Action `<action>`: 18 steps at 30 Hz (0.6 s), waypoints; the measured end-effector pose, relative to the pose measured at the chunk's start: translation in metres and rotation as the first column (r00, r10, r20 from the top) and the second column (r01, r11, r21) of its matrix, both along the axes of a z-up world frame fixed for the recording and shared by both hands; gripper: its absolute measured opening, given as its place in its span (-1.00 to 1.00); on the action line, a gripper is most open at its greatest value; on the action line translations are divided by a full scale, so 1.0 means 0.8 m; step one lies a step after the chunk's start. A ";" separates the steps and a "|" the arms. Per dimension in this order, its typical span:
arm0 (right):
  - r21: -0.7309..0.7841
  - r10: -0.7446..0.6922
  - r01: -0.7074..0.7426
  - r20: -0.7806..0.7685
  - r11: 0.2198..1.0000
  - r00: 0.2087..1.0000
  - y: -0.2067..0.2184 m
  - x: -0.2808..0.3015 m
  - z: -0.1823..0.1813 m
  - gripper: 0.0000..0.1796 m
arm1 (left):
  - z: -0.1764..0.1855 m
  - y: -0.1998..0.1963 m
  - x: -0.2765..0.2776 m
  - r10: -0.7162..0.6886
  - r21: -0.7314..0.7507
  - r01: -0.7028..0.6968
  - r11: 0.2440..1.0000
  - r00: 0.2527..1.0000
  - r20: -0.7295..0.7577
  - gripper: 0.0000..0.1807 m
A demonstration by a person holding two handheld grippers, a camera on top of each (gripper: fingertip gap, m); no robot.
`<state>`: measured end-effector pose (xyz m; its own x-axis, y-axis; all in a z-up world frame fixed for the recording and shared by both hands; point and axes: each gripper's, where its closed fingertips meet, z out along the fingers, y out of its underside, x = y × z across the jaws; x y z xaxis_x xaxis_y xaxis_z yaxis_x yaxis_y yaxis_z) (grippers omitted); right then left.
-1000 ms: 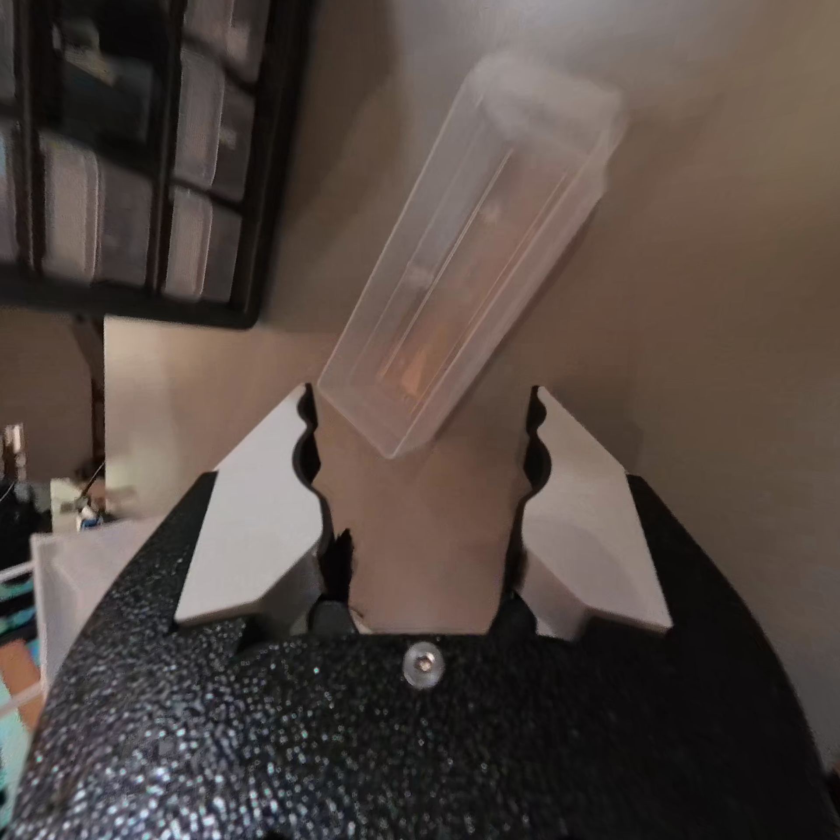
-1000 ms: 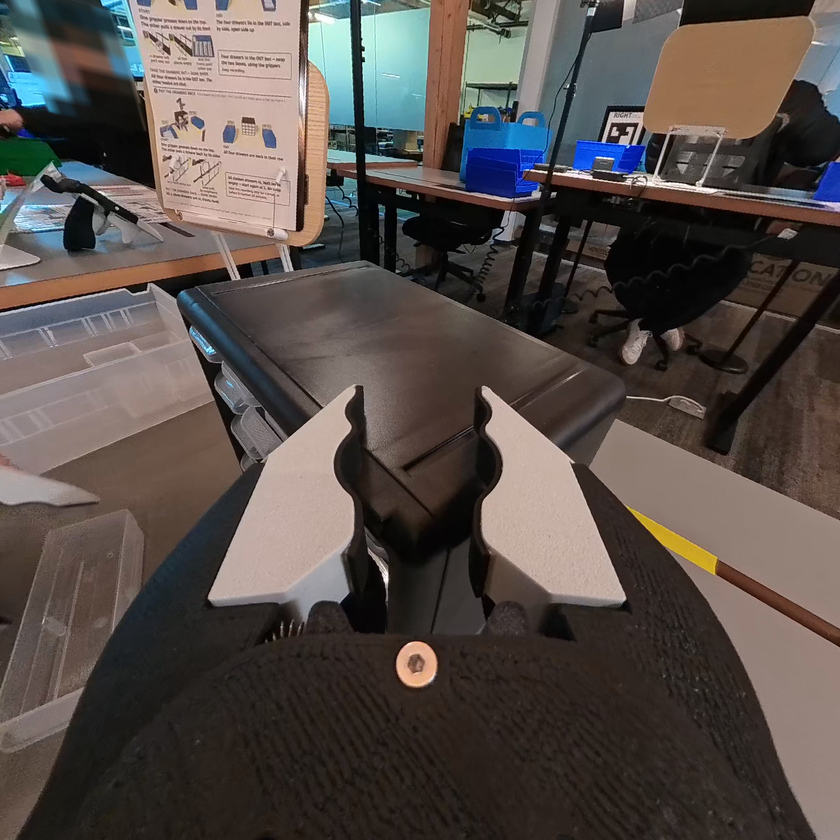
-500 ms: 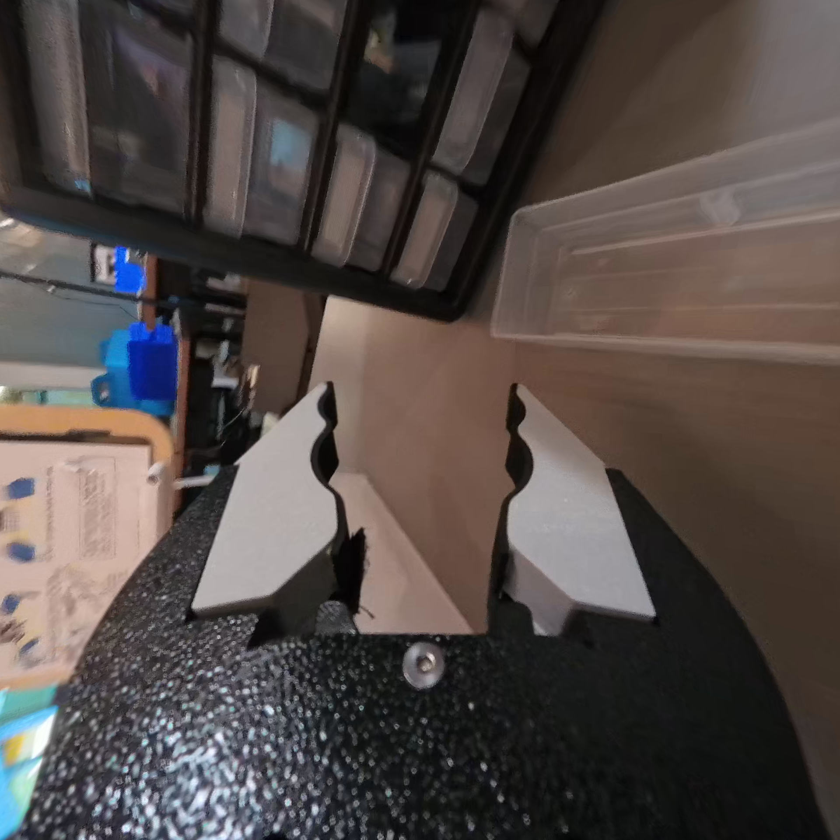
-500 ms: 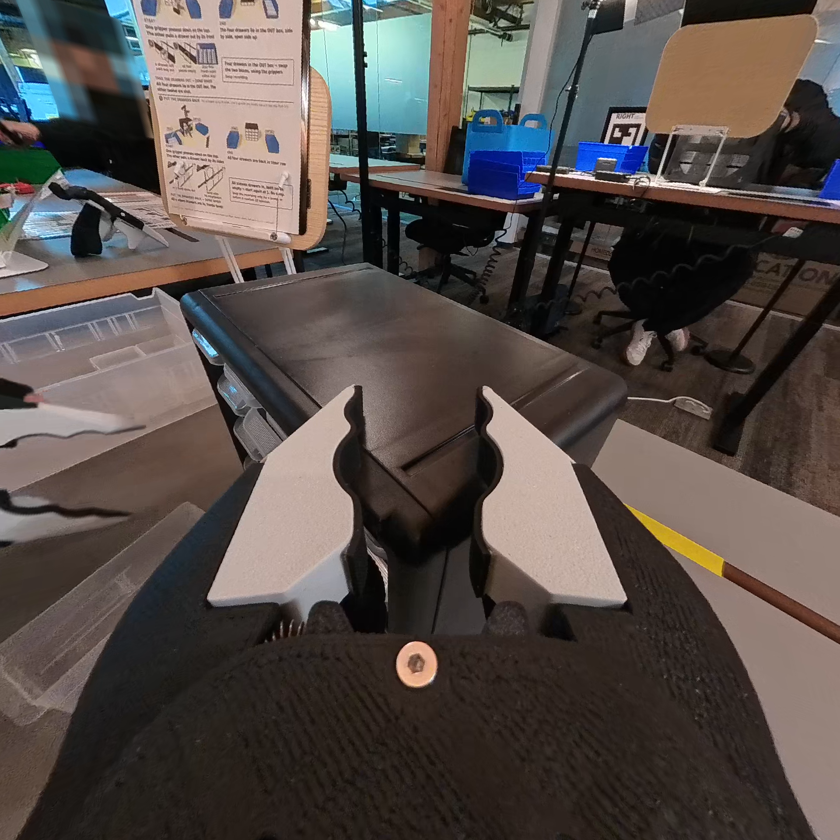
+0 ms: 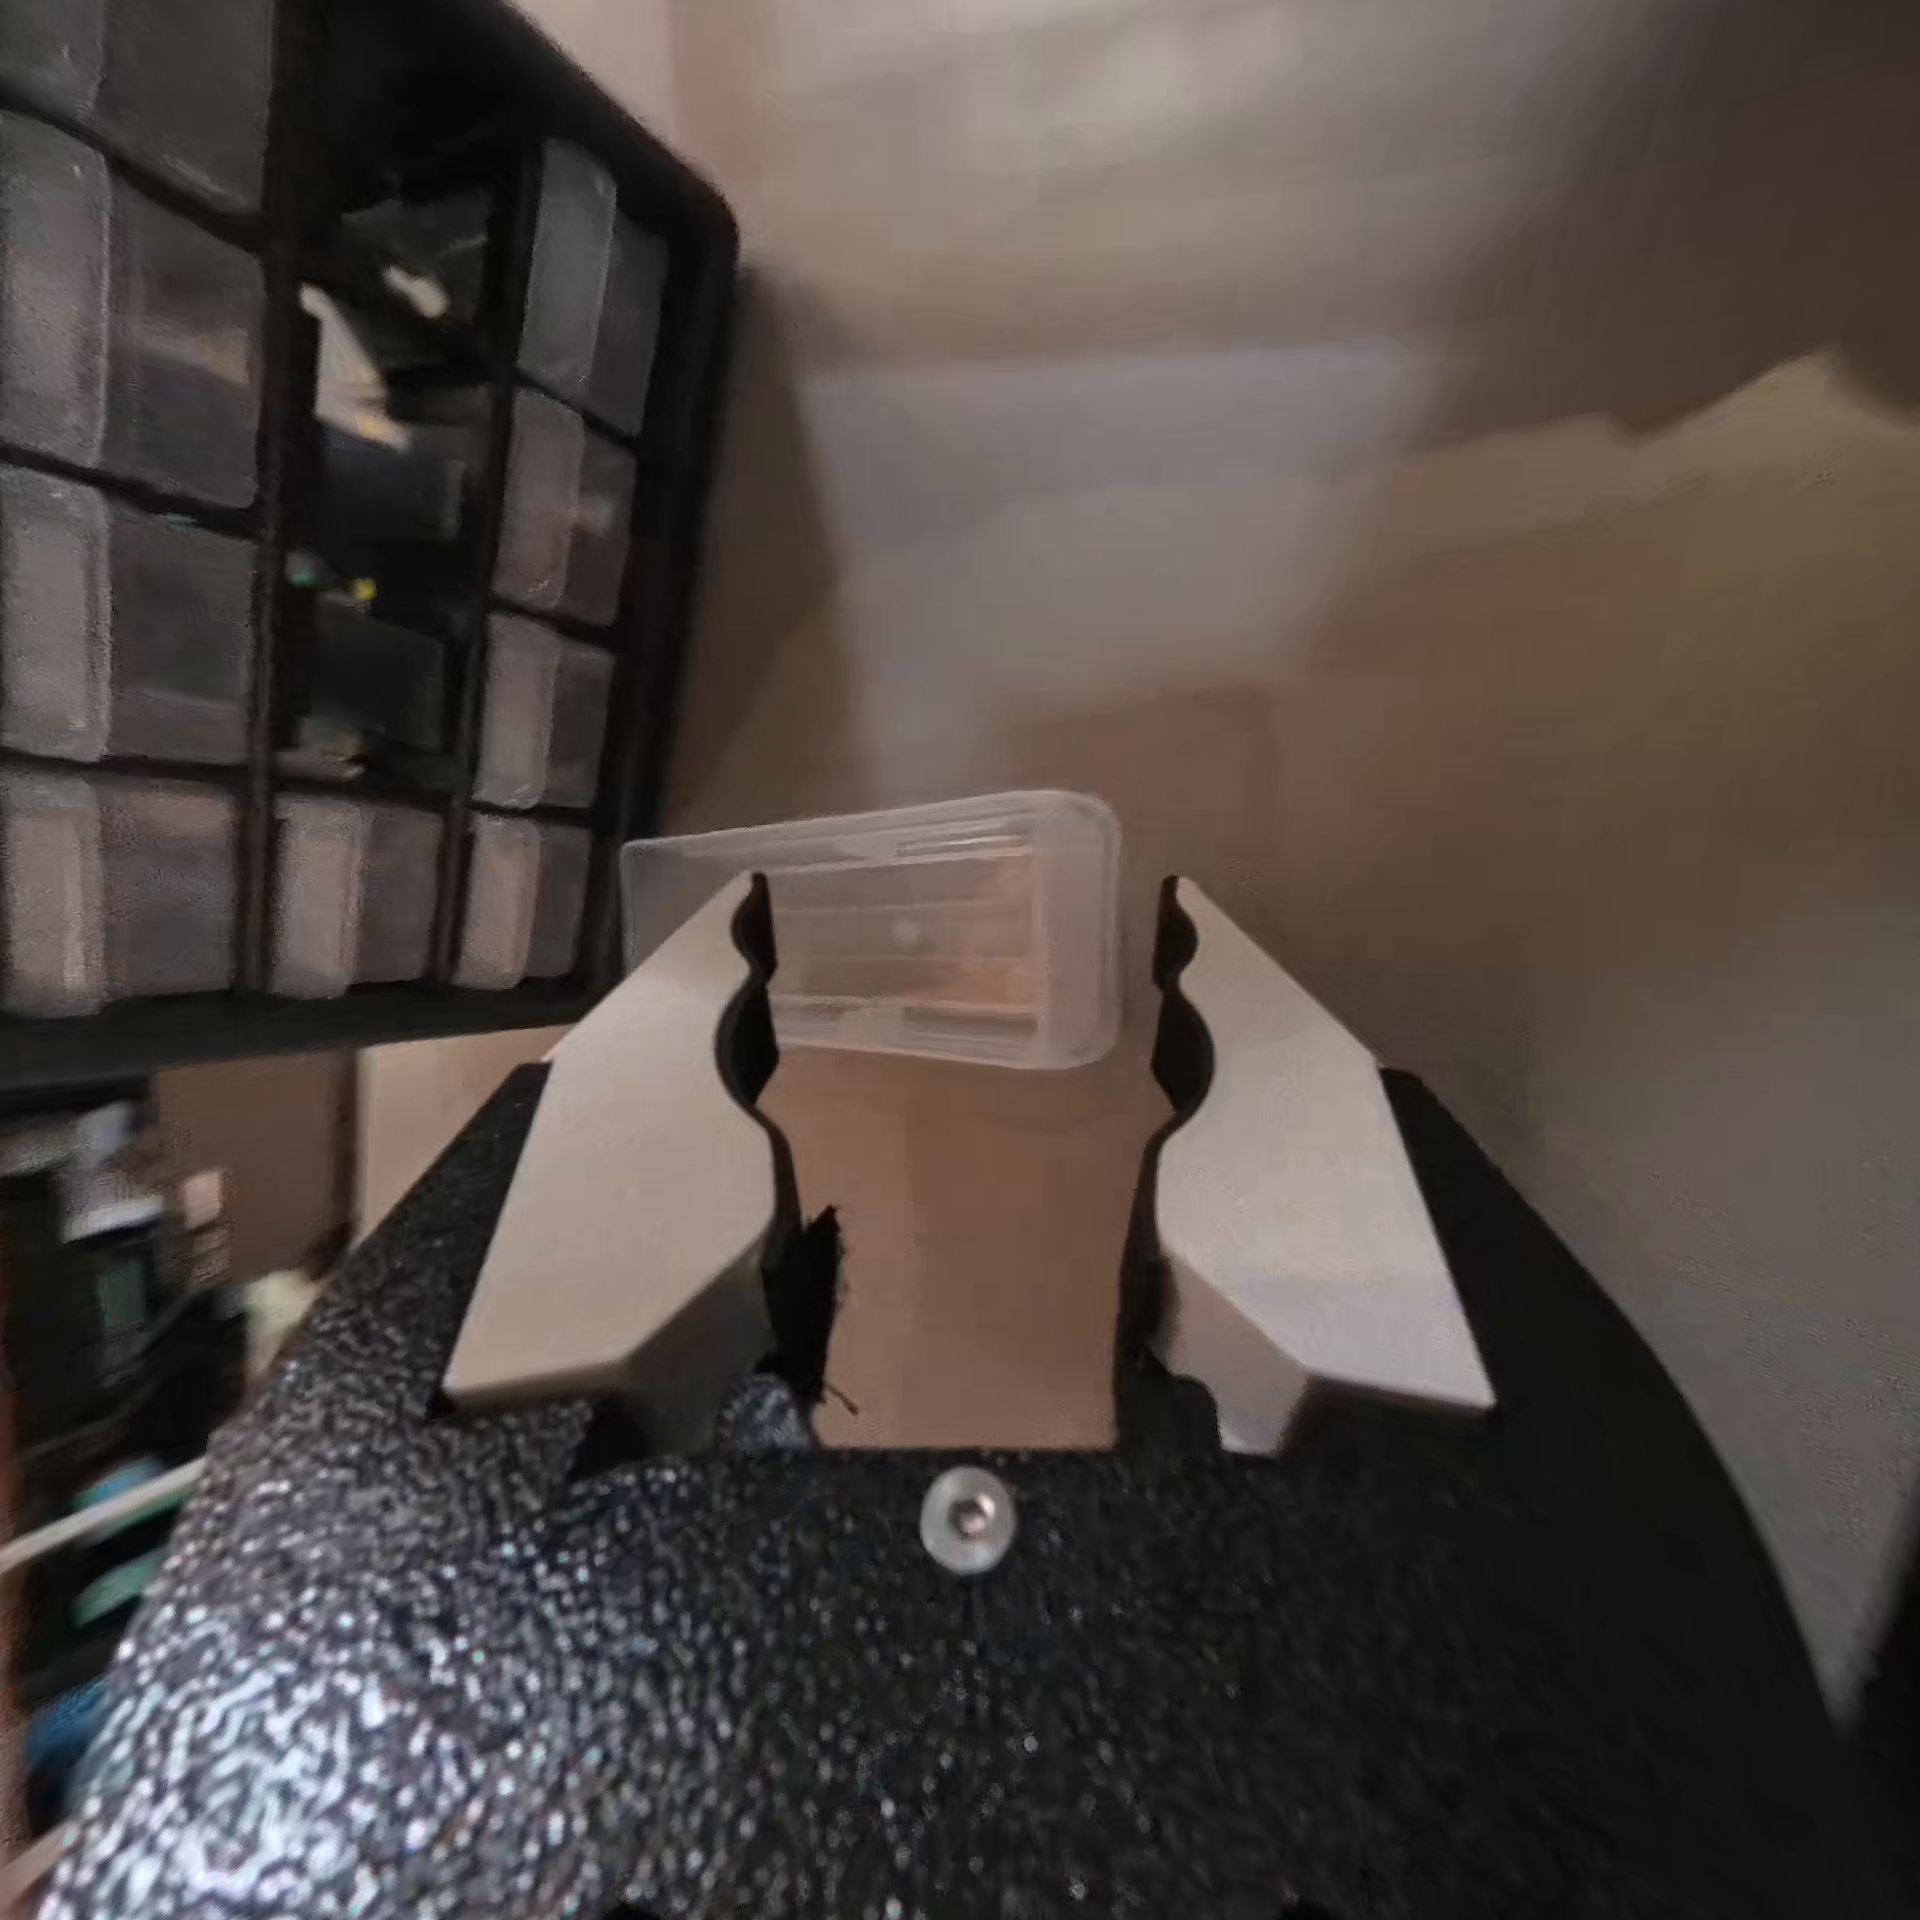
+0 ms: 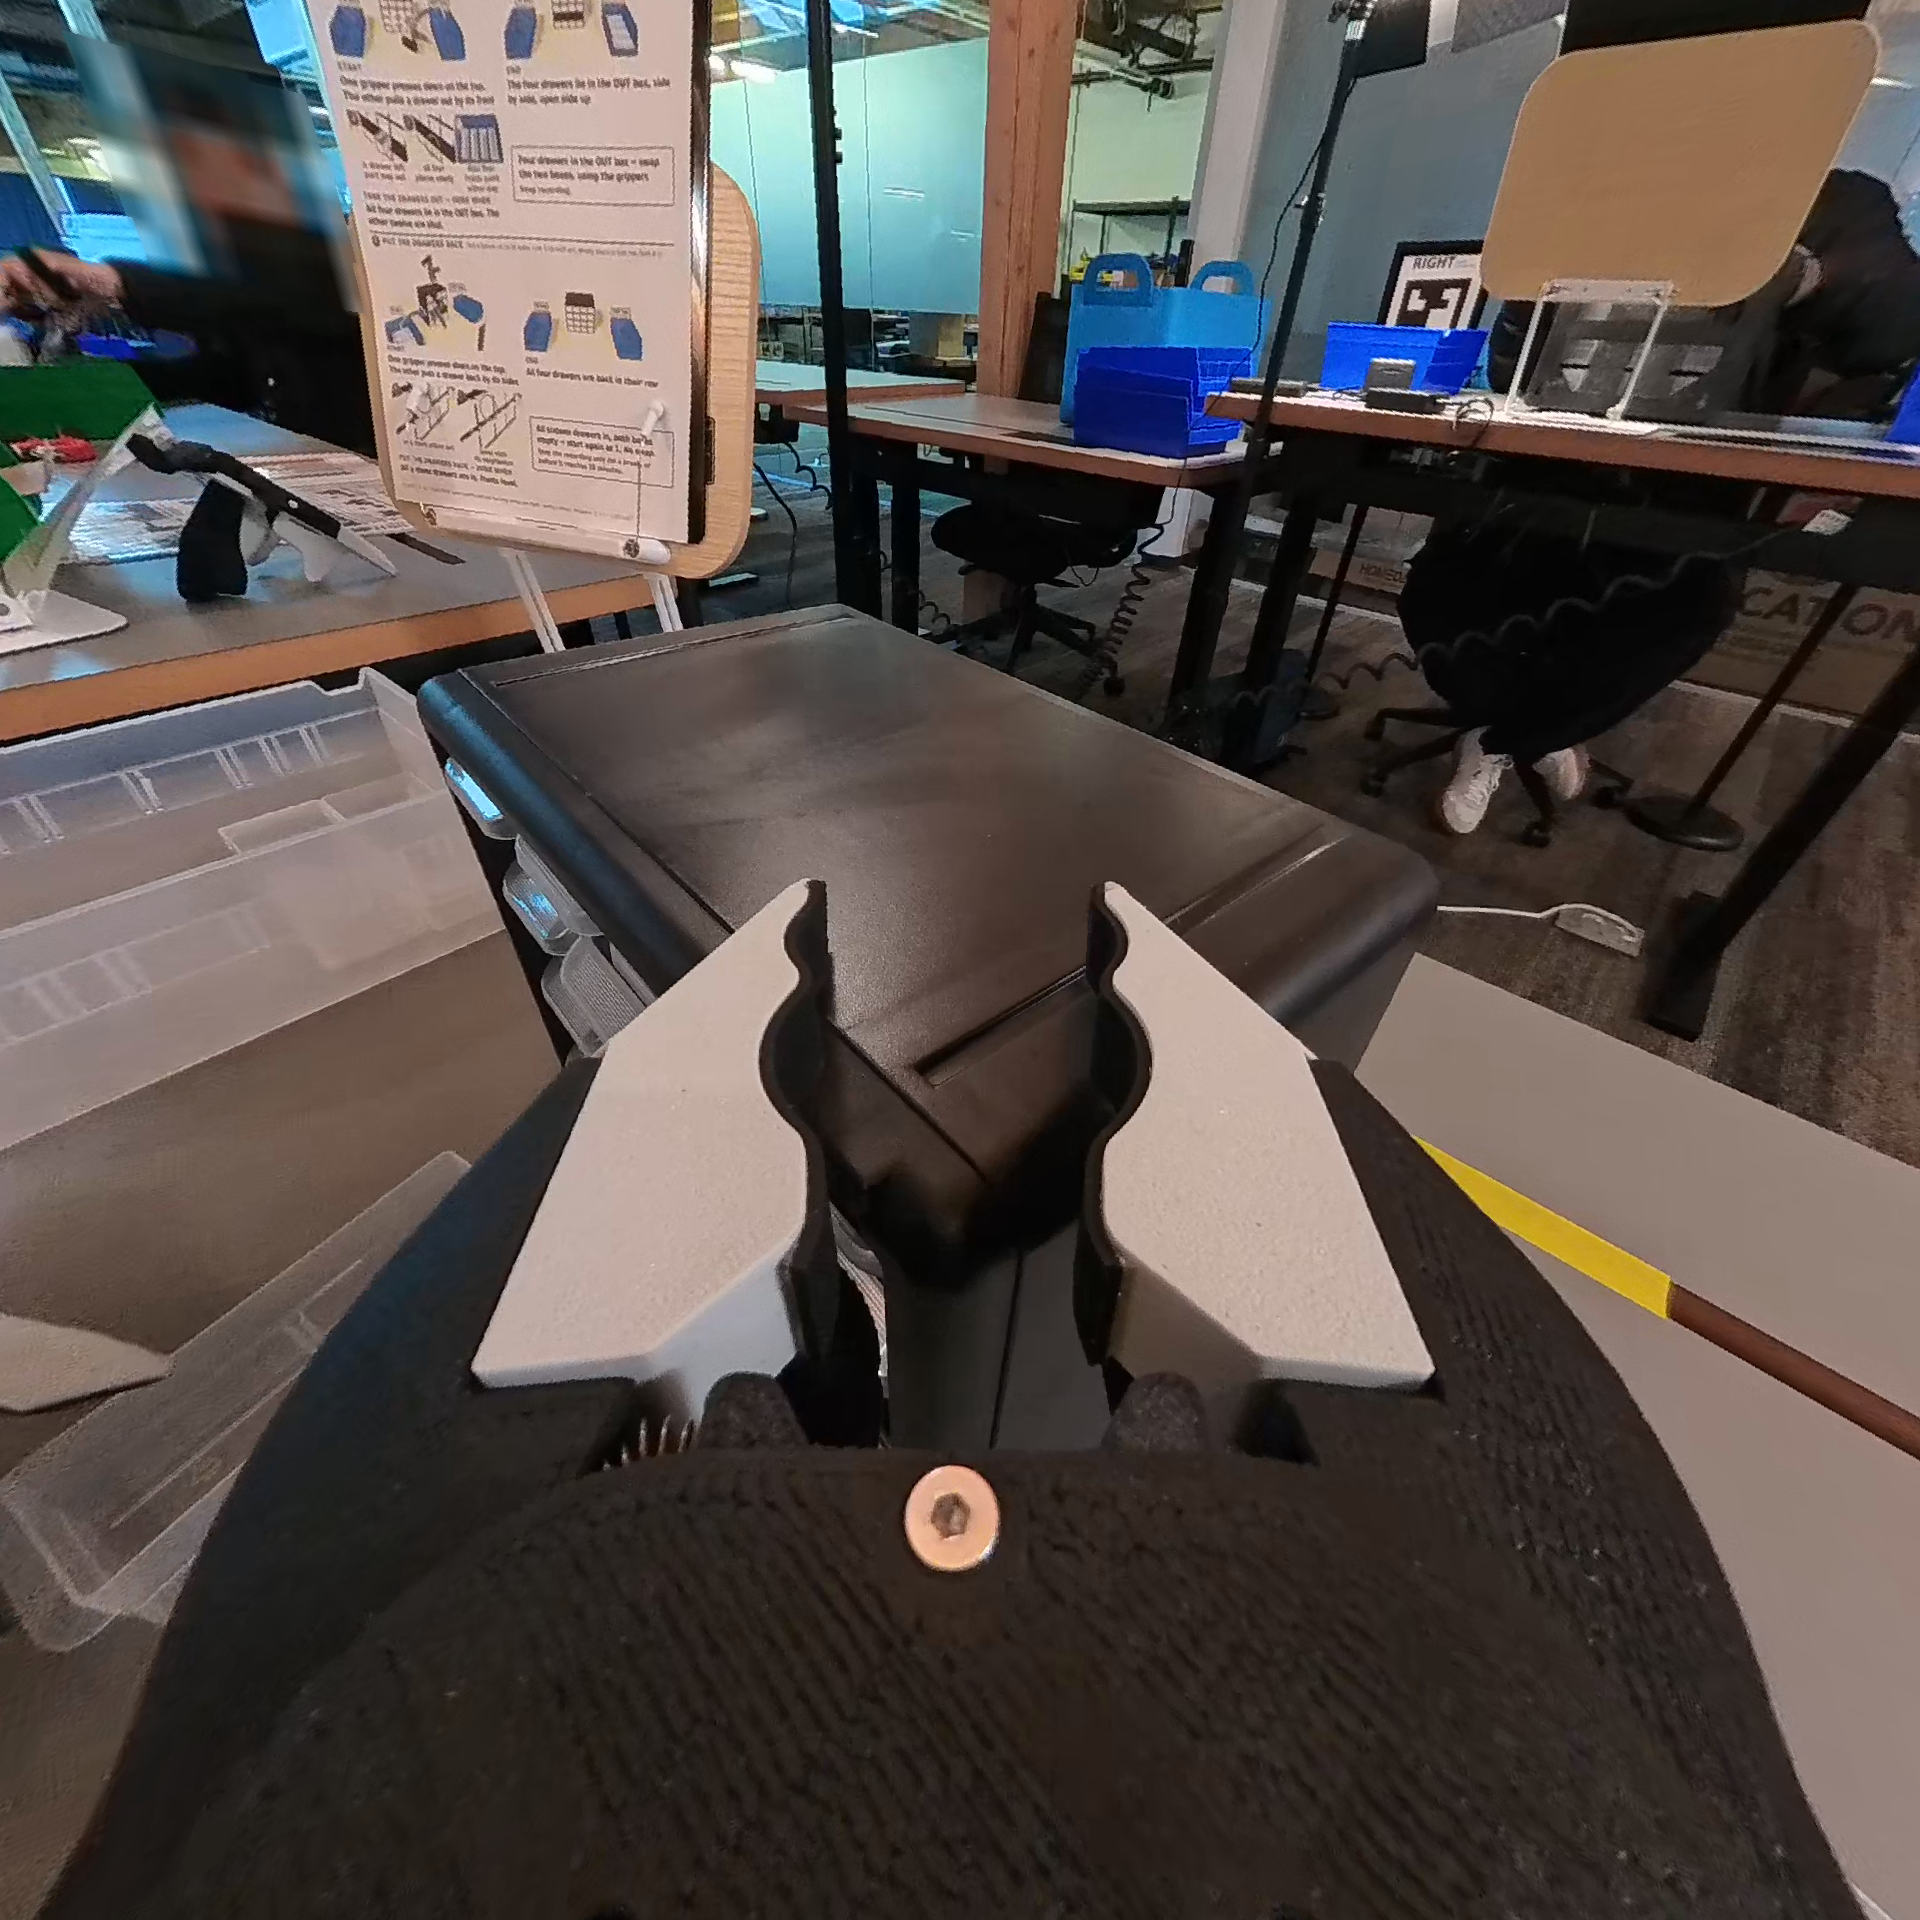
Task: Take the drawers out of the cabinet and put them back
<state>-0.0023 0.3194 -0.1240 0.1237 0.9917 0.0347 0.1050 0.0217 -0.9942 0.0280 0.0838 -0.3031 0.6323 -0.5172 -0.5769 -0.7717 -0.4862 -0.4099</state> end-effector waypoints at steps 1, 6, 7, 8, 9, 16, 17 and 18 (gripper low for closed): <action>0.000 -0.001 0.001 0.001 1.000 1.000 0.000 0.000 0.000 -0.46 | -0.007 0.006 -0.009 0.030 0.010 -0.029 1.000 0.997 -0.074 -0.26; 0.001 0.000 0.000 0.003 1.000 1.000 0.000 0.000 -0.001 -0.46 | -0.030 0.004 -0.019 0.050 -0.025 -0.056 0.998 0.980 -0.195 -0.49; 0.000 0.001 -0.001 0.003 1.000 1.000 0.000 0.000 -0.001 -0.46 | -0.030 0.004 -0.019 0.048 -0.021 -0.054 0.998 0.978 -0.204 -0.56; -0.001 0.002 -0.002 0.003 1.000 1.000 0.000 0.000 -0.001 -0.45 | -0.029 0.004 -0.020 0.048 -0.014 -0.053 0.999 0.975 -0.216 -0.66; -0.002 0.002 -0.002 0.002 1.000 1.000 0.000 0.000 -0.001 -0.45 | -0.029 0.004 -0.022 0.048 -0.007 -0.052 0.999 0.971 -0.234 -0.76; -0.003 0.003 -0.003 0.001 1.000 1.000 0.000 0.000 -0.001 -0.45 | -0.033 -0.002 -0.035 0.007 -0.026 -0.017 1.000 0.943 -0.334 -0.82; -0.004 0.003 -0.003 0.001 1.000 1.000 0.000 0.000 -0.001 -0.45 | -0.029 -0.002 -0.034 0.000 -0.017 -0.006 1.000 0.943 -0.333 -0.82; -0.004 0.004 -0.004 0.001 1.000 1.000 0.000 0.000 -0.001 -0.45 | -0.025 -0.001 -0.033 -0.005 -0.002 0.005 1.000 0.942 -0.336 -0.82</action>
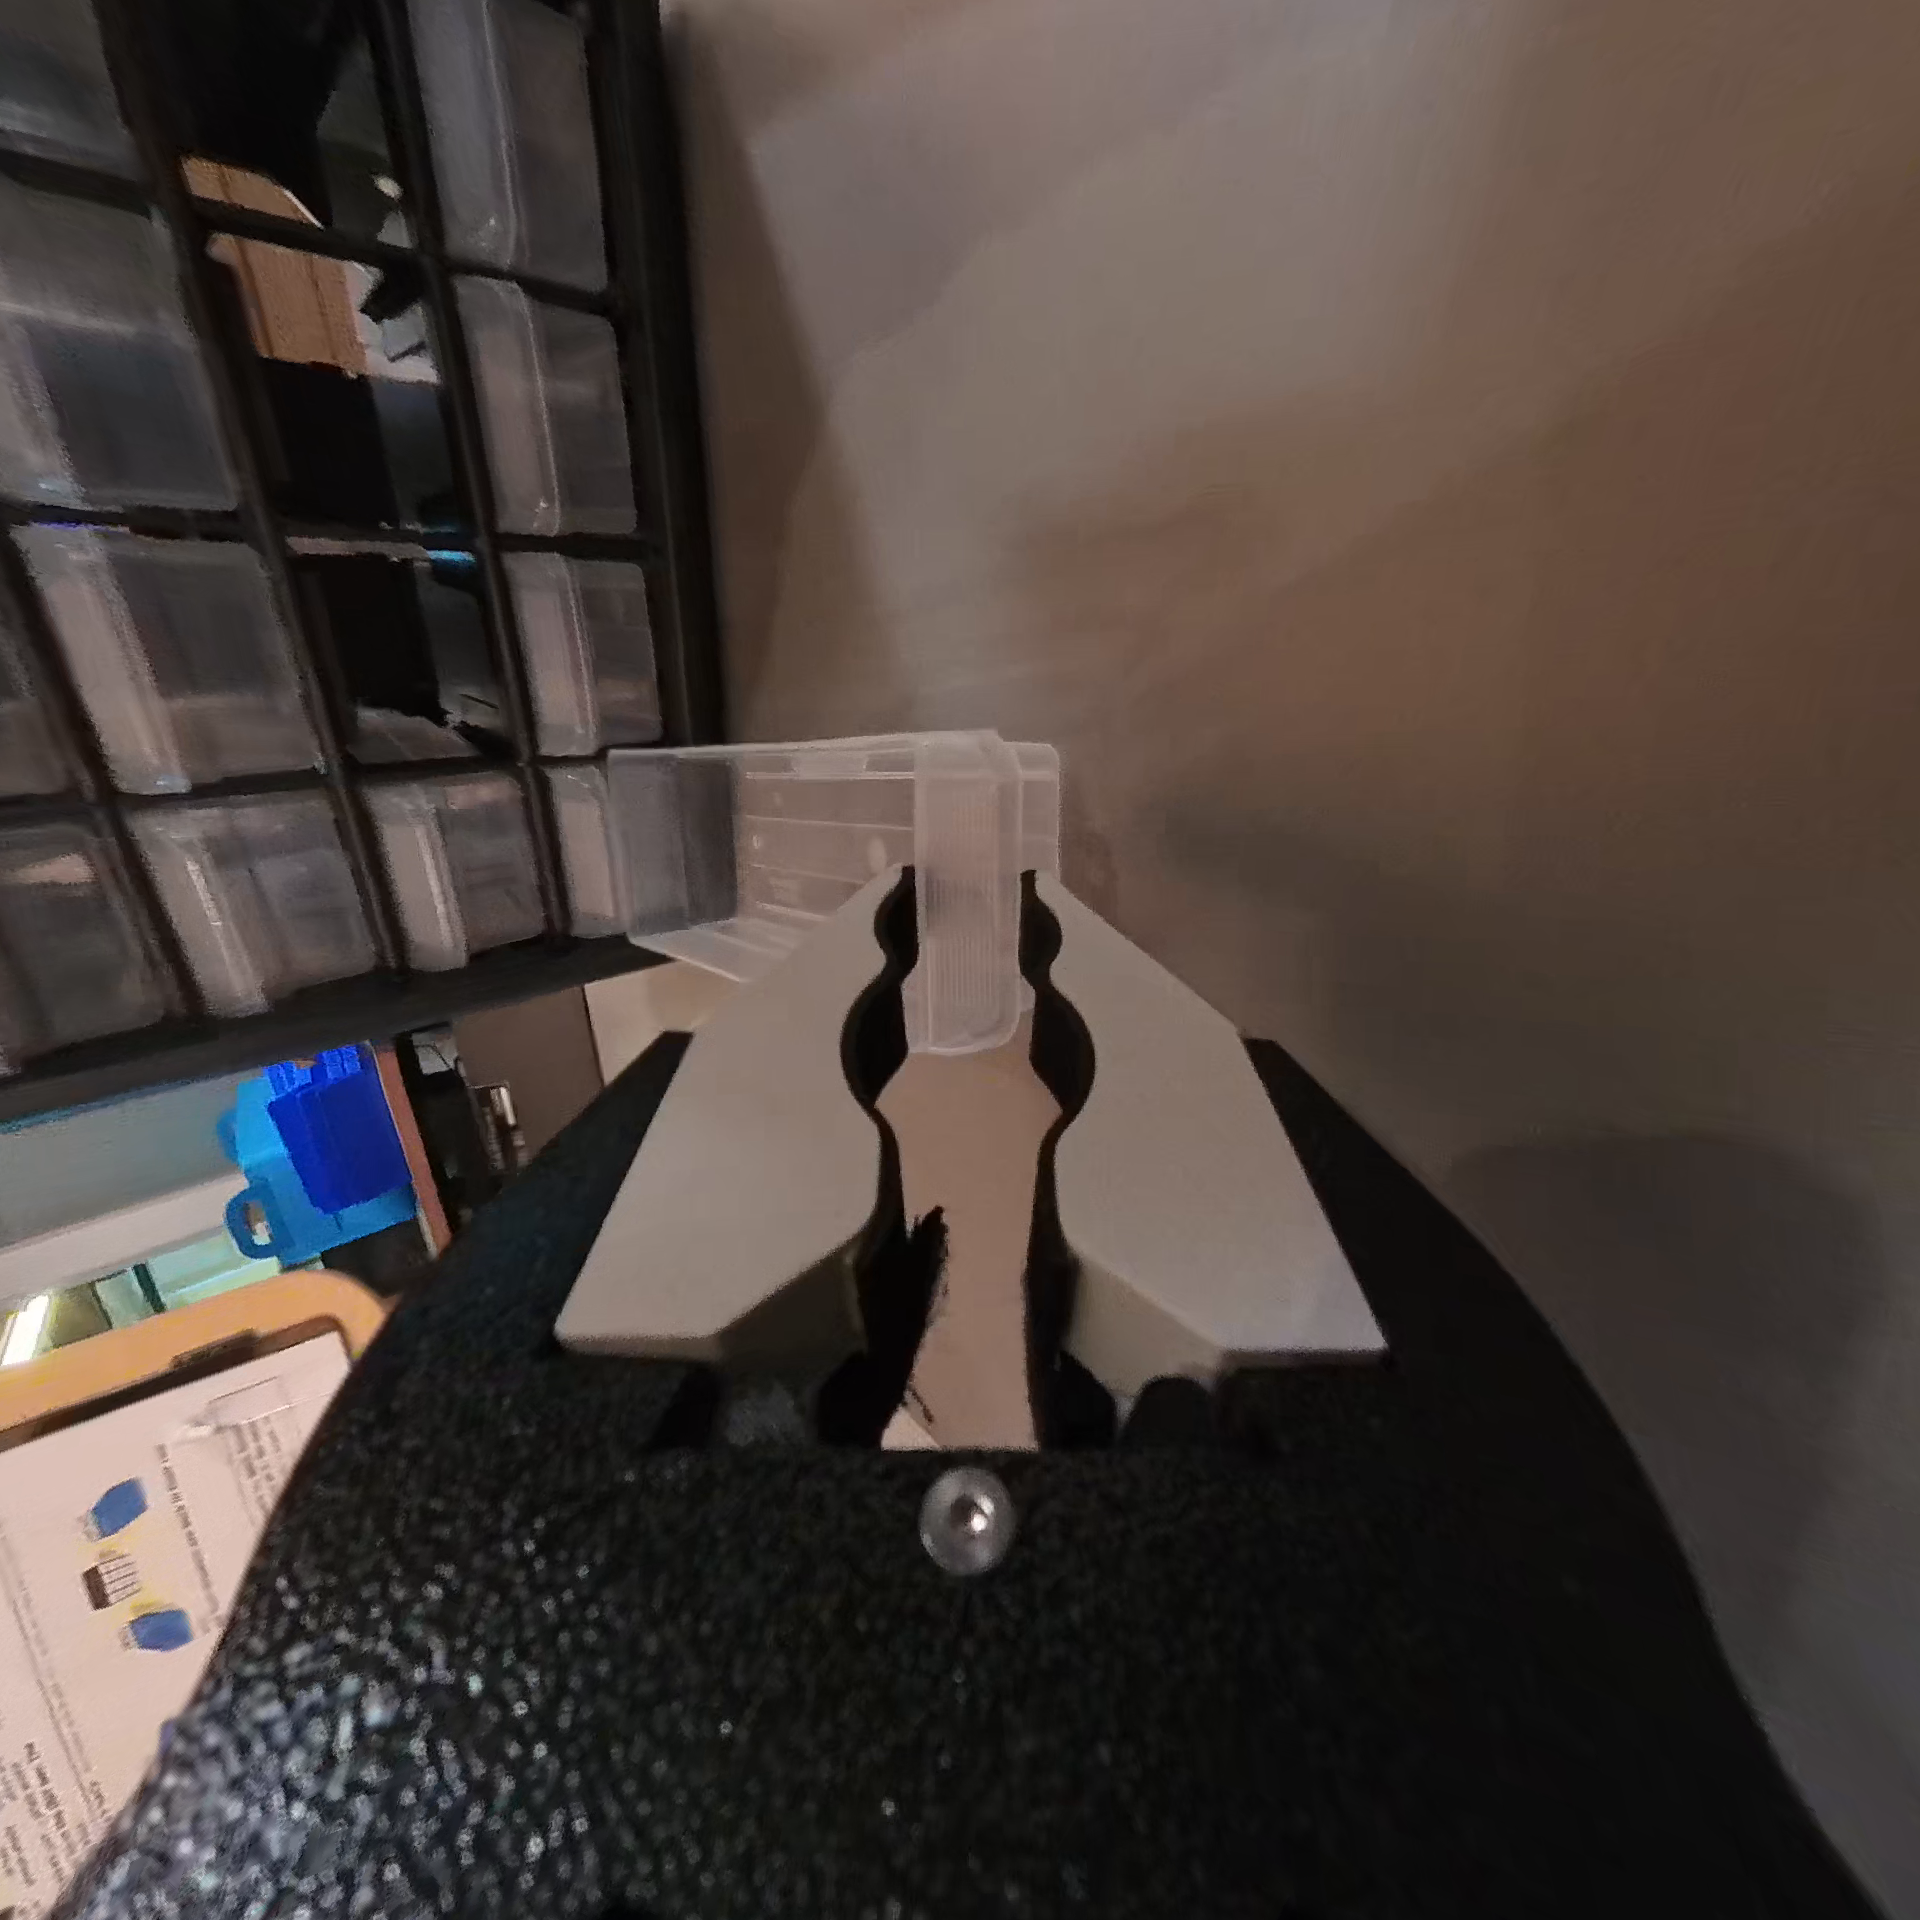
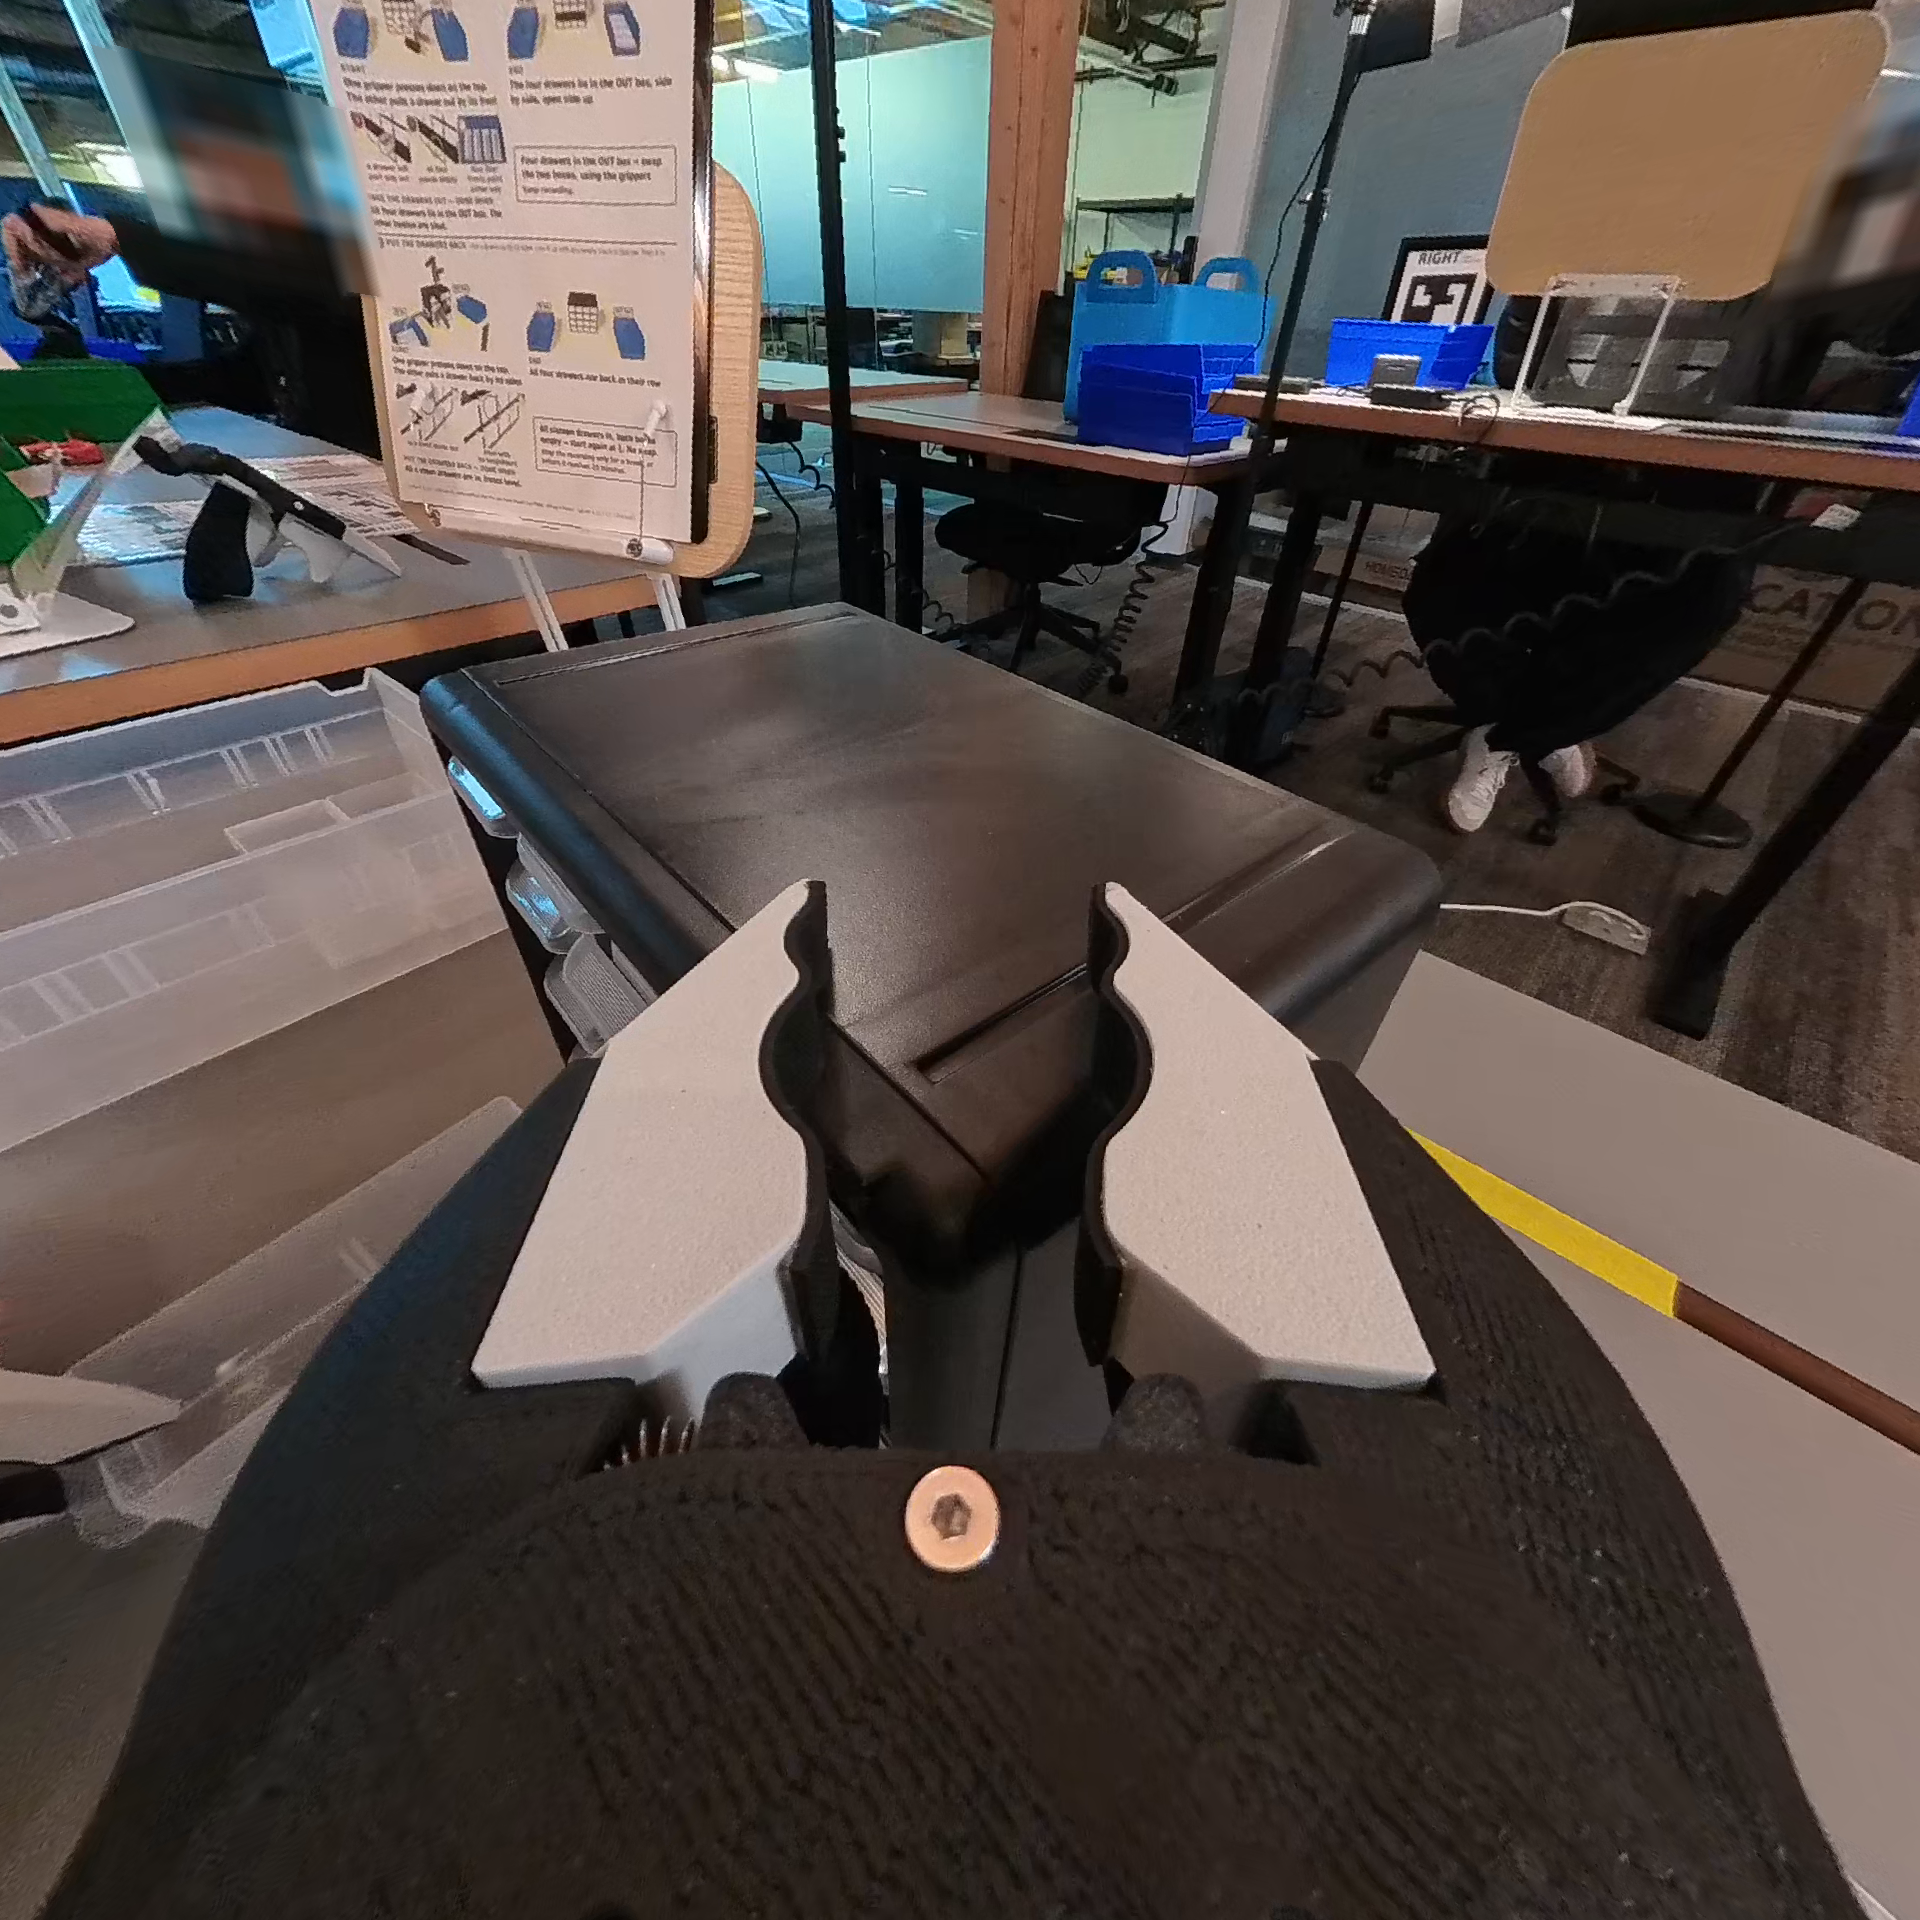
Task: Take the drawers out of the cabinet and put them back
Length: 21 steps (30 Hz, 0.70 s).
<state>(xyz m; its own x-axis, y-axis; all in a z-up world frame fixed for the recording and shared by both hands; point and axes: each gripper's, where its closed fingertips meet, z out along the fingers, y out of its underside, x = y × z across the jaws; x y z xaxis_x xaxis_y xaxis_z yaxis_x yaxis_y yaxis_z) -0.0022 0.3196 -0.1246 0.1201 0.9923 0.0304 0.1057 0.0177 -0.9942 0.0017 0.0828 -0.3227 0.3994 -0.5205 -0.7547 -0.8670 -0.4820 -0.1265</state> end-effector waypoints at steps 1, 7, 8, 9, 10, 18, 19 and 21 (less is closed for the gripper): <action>-0.001 0.001 -0.001 0.000 1.000 1.000 0.000 0.000 0.000 -0.45 | 0.006 0.001 0.001 -0.009 0.018 0.009 1.000 1.000 -0.001 -0.82; -0.003 0.001 -0.001 0.000 1.000 1.000 0.000 0.000 0.000 -0.45 | 0.045 0.008 0.005 -0.052 0.144 0.047 0.988 0.998 0.030 -0.82; -0.003 0.001 -0.001 0.000 1.000 1.000 0.000 0.000 0.000 -0.45 | 0.051 0.010 0.007 -0.065 0.157 0.060 0.986 0.998 0.025 -0.82; -0.003 0.001 -0.001 0.000 1.000 1.000 0.000 0.000 0.000 -0.45 | 0.056 0.012 0.010 -0.078 0.164 0.072 0.984 0.997 0.029 -0.82; -0.003 0.001 -0.001 0.000 1.000 1.000 0.000 0.000 0.000 -0.45 | 0.059 0.014 0.014 -0.093 0.166 0.086 0.982 0.995 0.038 -0.82; -0.004 0.001 -0.001 0.000 1.000 1.000 0.000 0.000 0.000 -0.45 | 0.066 0.039 0.023 -0.155 0.092 0.150 0.984 0.987 0.048 -0.82; -0.004 0.001 -0.001 0.000 1.000 1.000 0.000 0.000 0.000 -0.45 | 0.066 0.042 0.021 -0.156 0.082 0.152 0.985 0.987 0.048 -0.82; -0.004 0.001 -0.001 0.001 1.000 1.000 0.000 0.000 0.000 -0.45 | 0.067 0.048 0.019 -0.158 0.069 0.154 0.986 0.986 0.052 -0.82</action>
